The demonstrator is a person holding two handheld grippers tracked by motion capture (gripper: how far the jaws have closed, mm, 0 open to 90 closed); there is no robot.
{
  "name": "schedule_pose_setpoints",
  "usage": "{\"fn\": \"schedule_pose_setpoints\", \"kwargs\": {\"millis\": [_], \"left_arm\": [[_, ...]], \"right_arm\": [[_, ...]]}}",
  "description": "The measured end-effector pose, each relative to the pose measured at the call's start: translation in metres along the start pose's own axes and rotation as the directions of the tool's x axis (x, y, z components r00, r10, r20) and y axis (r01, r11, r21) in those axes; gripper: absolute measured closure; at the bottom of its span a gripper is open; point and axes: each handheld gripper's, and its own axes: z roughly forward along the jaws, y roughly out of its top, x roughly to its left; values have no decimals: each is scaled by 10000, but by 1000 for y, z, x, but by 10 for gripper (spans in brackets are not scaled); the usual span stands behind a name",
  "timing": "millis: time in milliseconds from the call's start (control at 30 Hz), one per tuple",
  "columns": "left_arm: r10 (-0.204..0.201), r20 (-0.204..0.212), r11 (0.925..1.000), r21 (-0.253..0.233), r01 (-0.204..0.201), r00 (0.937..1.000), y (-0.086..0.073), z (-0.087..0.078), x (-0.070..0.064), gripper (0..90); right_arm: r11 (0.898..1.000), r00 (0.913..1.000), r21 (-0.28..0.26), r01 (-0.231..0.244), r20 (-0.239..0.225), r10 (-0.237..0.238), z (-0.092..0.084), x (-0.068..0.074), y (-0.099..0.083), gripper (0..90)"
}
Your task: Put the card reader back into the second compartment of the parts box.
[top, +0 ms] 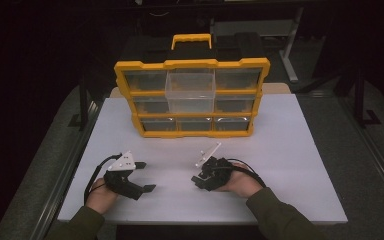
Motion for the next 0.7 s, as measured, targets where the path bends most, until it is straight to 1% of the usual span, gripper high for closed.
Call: {"fn": "schedule_pose_setpoints", "kwargs": {"millis": [333, 400, 467, 500, 700], "left_arm": [[-5, 0, 10000, 4, 5, 10000, 0, 0, 0, 146], [4, -4, 10000, 2, -4, 10000, 0, 0, 0, 146], [4, -4, 10000, 2, -4, 10000, 0, 0, 0, 146], [-2, 9, 10000, 13, 2, 10000, 0, 0, 0, 146], [20, -2, 10000, 2, -20, 10000, 0, 0, 0, 146]], "right_arm": [[10000, 10000, 55, 50, 36, -50, 0, 0, 0, 680], [9999, 9999, 92, 101, 128, -103, 0, 1, 0, 699], [9999, 9998, 110, 88, 156, -90, 0, 1, 0, 699], [9996, 9994, 151, 220, 271, -224, 0, 2, 1, 719], [9995, 9992, 186, 266, 292, -272, 0, 3, 1, 725]]}}
